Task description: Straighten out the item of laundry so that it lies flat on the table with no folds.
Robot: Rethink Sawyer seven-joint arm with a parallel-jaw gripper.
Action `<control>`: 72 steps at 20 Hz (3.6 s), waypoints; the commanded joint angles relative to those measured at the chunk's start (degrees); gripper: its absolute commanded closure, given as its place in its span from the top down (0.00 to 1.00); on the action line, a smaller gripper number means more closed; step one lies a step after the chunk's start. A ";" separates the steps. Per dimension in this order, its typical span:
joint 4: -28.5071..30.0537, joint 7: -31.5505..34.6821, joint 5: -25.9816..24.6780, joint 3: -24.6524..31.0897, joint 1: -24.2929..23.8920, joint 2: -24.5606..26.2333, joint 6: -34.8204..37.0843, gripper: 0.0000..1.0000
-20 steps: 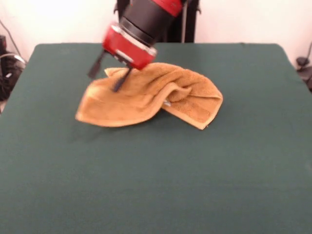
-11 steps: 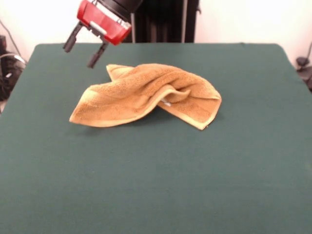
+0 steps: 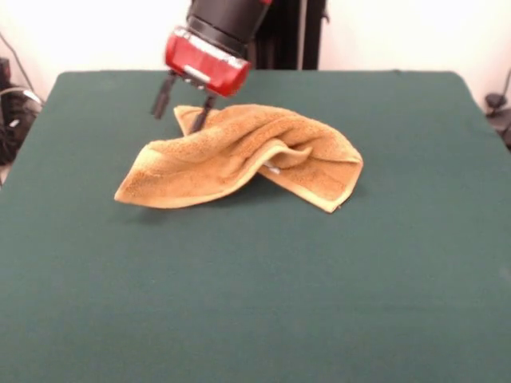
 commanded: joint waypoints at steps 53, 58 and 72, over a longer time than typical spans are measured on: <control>-3.79 21.93 32.81 14.75 12.50 6.64 8.87 1.00; -2.79 21.69 32.54 16.00 11.23 6.10 8.52 1.00; 3.24 21.07 29.74 17.58 10.29 -4.24 11.93 1.00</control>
